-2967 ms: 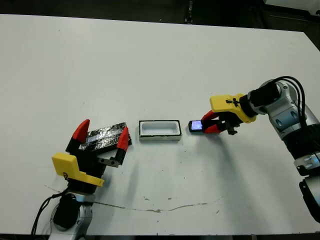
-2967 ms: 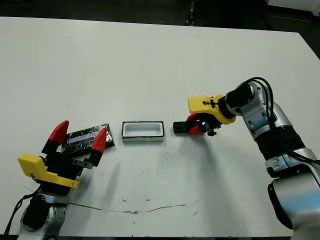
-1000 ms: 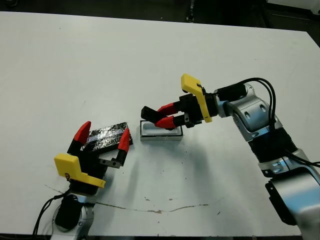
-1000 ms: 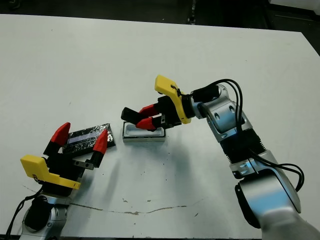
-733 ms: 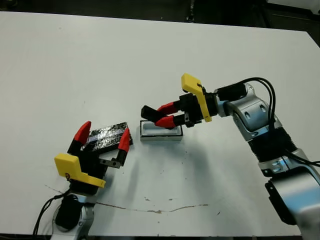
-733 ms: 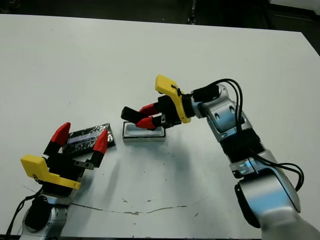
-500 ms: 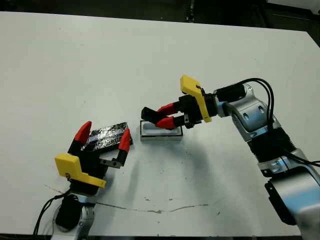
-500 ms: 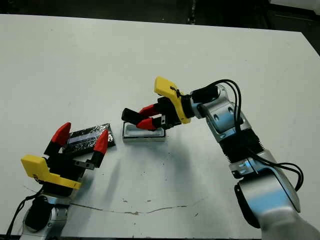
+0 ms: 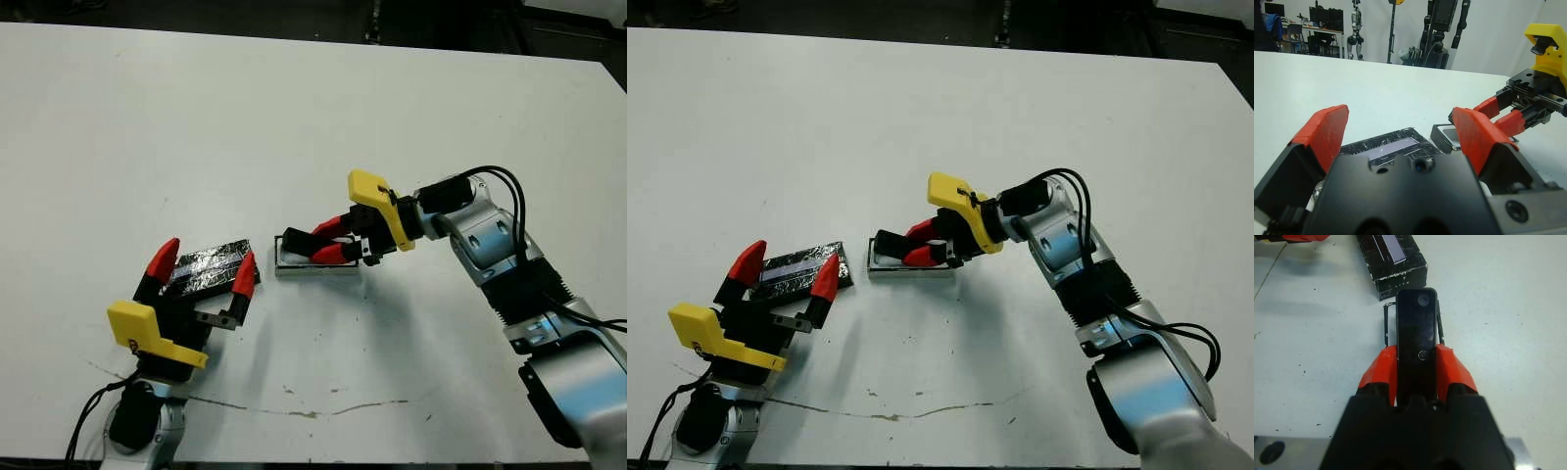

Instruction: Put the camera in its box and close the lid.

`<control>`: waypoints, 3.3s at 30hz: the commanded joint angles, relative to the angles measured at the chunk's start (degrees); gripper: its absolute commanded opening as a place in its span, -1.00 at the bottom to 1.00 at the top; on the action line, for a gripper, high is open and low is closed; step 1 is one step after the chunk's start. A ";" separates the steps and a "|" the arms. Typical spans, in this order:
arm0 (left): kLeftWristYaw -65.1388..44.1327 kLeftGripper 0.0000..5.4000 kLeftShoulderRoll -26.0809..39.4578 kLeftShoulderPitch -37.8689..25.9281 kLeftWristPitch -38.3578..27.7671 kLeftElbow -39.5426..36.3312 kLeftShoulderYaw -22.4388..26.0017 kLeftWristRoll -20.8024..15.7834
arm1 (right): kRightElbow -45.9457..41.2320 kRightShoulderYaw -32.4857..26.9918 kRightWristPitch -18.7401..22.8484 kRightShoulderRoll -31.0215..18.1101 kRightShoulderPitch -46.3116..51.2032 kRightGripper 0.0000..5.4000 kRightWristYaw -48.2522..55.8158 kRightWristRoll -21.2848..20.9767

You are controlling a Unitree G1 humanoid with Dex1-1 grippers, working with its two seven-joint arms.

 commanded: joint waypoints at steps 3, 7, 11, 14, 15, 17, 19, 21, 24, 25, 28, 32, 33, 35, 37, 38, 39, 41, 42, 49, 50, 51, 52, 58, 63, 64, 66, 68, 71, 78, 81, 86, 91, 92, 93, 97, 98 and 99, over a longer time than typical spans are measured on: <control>0.38 1.00 -0.22 0.89 0.35 0.15 0.01 0.26 | 0.79 0.03 -0.91 -1.49 1.44 -0.38 1.01 -0.39; 0.06 1.00 0.02 0.83 0.19 0.27 0.06 0.20 | 1.25 -0.15 -1.22 -1.84 1.27 -0.38 1.61 -0.29; 0.17 1.00 0.00 0.97 0.35 0.14 0.05 0.20 | 0.49 0.09 0.67 -2.76 0.70 -0.38 1.72 -0.85; 0.33 1.00 0.04 0.91 0.42 0.14 0.06 0.50 | 0.17 0.63 3.17 -3.41 -0.10 -0.38 2.07 -1.27; 0.31 1.00 0.06 0.92 0.46 0.10 0.07 0.49 | 0.12 0.65 3.39 -3.54 -0.22 -0.38 2.14 -1.30; 0.24 1.00 -0.03 0.92 0.55 0.06 0.08 0.19 | 0.03 0.49 3.95 -3.68 -0.32 -0.38 2.32 -1.09; 0.16 1.00 -0.17 0.92 0.65 0.00 0.06 -0.22 | 0.00 0.28 3.98 -3.75 -0.29 -0.38 2.53 -0.84; 0.08 1.00 -0.11 0.89 0.37 0.11 0.05 -0.15 | -0.05 0.46 4.30 -3.93 -0.43 -0.38 2.71 -1.01; 0.30 1.00 0.01 0.98 0.43 -0.03 -0.02 0.39 | -0.17 0.82 5.23 -4.08 -0.62 -0.38 2.76 -1.30; 0.45 1.00 -0.01 1.03 0.72 -0.22 -0.05 0.46 | -0.22 0.93 5.22 -4.13 -0.62 -0.38 2.72 -1.41; 0.22 1.00 -0.06 1.02 0.61 -0.07 0.02 0.04 | -0.64 1.11 5.73 -4.34 -0.59 -0.38 2.50 -1.44; 0.39 1.00 -0.17 1.03 0.77 -0.12 0.03 0.02 | -1.03 1.41 6.03 -4.79 -0.67 -0.38 2.65 -1.66; 0.41 1.00 -0.14 1.05 0.77 -0.16 0.02 0.12 | -1.36 1.68 6.76 -4.98 -0.82 -0.38 2.50 -1.94; 0.13 1.00 -0.03 0.99 0.60 -0.04 0.03 -0.06 | -1.31 1.78 8.37 -5.02 -1.01 -0.38 2.63 -1.73; -0.02 1.00 0.13 0.88 0.46 0.11 0.07 0.03 | -0.68 1.64 8.30 -4.80 -1.09 -0.25 3.05 -1.34; 0.02 1.00 0.19 0.88 0.50 0.08 0.06 0.19 | -0.55 1.67 7.74 -4.70 -1.10 -0.19 2.97 -1.54; 0.15 1.00 0.15 0.93 0.55 -0.01 0.02 0.34 | -0.60 1.69 7.34 -4.68 -1.12 -0.15 2.80 -1.77; 0.37 1.00 0.06 1.08 0.59 -0.23 -0.12 0.62 | -0.59 1.79 5.79 -4.69 -1.20 -0.05 2.46 -2.21; 0.26 1.00 0.06 1.06 0.36 -0.12 -0.14 0.58 | -0.49 1.65 4.98 -4.64 -1.15 0.00 2.30 -2.19; 0.25 1.00 0.03 0.98 0.86 -0.11 -0.15 0.18 | -0.70 1.06 2.57 -4.70 -0.85 0.37 1.29 -2.62; 0.31 1.00 0.02 0.96 0.73 -0.02 -0.14 0.33 | -0.73 0.96 2.79 -4.70 -0.90 0.42 1.35 -2.61; 0.33 1.00 0.03 0.96 0.64 0.04 -0.14 0.43 | -0.80 0.84 2.82 -4.71 -0.89 0.48 1.38 -2.57; 0.36 1.00 0.03 0.99 0.81 -0.03 -0.14 0.38 | -0.92 0.71 2.38 -4.75 -0.82 0.54 1.31 -2.59; 0.43 1.00 0.09 1.05 0.69 -0.18 -0.19 0.75 | -2.43 -0.73 2.53 -5.27 -0.74 0.87 0.80 -1.98; 0.35 1.00 -0.03 1.23 0.75 -0.37 -0.22 0.32 | -5.64 -5.82 5.18 -6.25 -0.19 0.99 0.02 1.62; 0.41 1.00 -0.03 1.29 0.77 -0.47 -0.25 0.38 | -7.15 -7.11 6.19 -6.74 0.19 0.99 -0.42 2.49; 0.10 1.00 -0.06 1.28 0.55 -0.45 -0.24 -0.13 | -10.90 -9.92 8.36 -7.68 1.58 0.99 -1.73 4.55; -0.13 1.00 -0.07 1.35 0.27 -0.47 -0.10 -0.64 | -16.66 -14.82 11.81 -8.27 5.01 0.99 -4.35 8.48; -0.42 1.00 0.33 1.38 -1.22 -0.36 0.31 -0.21 | -28.43 -23.13 14.89 -8.80 13.53 0.99 -11.81 12.56; -2.93 1.00 3.22 1.18 -2.67 -2.34 2.07 -0.33 | -49.45 -36.91 8.73 -4.87 39.33 0.83 -29.75 13.83; -5.60 1.00 6.57 0.55 -1.95 -3.72 3.03 0.01 | -53.05 -39.23 4.04 -1.97 48.71 0.66 -33.97 14.06; -8.89 1.00 12.38 -1.15 0.87 -6.70 4.70 1.00 | -53.62 -39.71 -8.25 3.71 60.52 0.37 -36.83 14.70; -15.67 1.00 20.62 -4.22 4.78 -8.55 7.27 -1.08 | -46.34 -37.82 -19.62 9.71 65.14 0.08 -38.68 15.93; -16.89 1.00 22.17 -4.84 5.56 -8.82 7.87 -1.38 | -45.10 -37.44 -20.57 10.51 65.54 0.03 -39.32 15.96; -18.05 1.00 23.78 -5.47 6.28 -9.07 8.54 -1.50 | -44.00 -36.99 -21.63 11.14 65.86 -0.04 -39.92 15.64; -24.12 1.00 31.13 -8.96 11.67 -9.69 12.10 -5.49 | -42.18 -35.17 -23.09 12.03 66.48 -0.28 -42.19 14.63; -25.81 1.00 32.62 -10.02 12.70 -9.36 12.80 -6.85 | -42.41 -34.84 -22.87 11.85 66.54 -0.33 -42.84 14.35; -27.53 1.00 34.13 -11.21 13.73 -8.82 13.42 -8.24 | -42.39 -34.60 -22.67 11.60 66.43 -0.39 -43.09 14.58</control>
